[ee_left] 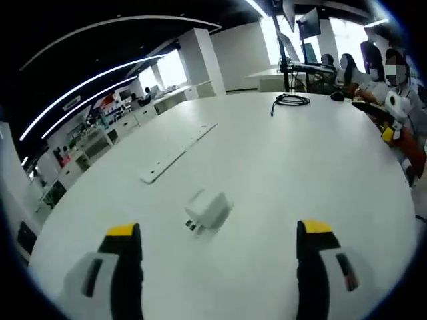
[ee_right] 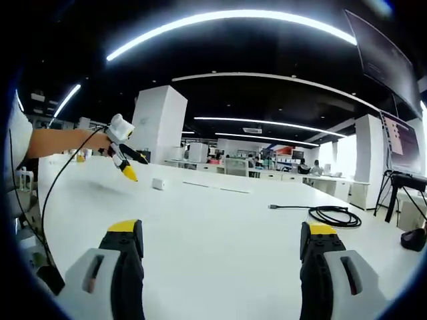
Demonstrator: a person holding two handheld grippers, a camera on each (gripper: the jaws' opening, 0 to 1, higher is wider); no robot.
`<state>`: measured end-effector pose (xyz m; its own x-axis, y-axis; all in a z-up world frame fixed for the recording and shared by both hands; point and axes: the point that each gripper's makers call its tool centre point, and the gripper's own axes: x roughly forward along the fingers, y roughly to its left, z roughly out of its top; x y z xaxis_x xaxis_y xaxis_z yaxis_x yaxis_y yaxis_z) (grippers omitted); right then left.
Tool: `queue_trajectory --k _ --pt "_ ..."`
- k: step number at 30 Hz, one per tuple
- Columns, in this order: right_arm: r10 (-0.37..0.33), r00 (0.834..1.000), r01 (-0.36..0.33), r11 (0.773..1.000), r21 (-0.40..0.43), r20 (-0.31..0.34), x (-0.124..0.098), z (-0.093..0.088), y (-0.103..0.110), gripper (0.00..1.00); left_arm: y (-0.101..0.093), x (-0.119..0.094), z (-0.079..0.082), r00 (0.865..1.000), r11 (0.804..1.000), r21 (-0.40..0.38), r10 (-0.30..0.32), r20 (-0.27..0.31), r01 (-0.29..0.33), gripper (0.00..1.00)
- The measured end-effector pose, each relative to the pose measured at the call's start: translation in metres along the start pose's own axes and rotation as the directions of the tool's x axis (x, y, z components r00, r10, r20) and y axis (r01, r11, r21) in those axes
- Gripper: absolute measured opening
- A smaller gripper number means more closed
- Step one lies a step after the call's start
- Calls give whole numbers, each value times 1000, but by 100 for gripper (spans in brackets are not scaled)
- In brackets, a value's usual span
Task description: Plug the desk Type‑C cable into the charger adapter.
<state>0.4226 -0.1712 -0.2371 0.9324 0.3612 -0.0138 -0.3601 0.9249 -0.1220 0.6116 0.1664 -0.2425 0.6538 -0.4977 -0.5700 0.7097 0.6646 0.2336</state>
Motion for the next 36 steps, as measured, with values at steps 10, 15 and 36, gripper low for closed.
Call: queue_trajectory --k 10,15,36 --pt "7 1000 -7 1000 -1 -9 1 -2 3 99 16 25 8 998 994 102 -27 -64 34 93" --pt "8 1000 -8 1000 0 -10 2 -3 3 99 20 35 6 993 986 150 -50 -111 66 92" --pt "11 1000 -11 1000 -1 -15 4 -6 4 99 18 59 23 968 947 222 -201 -151 231 62"
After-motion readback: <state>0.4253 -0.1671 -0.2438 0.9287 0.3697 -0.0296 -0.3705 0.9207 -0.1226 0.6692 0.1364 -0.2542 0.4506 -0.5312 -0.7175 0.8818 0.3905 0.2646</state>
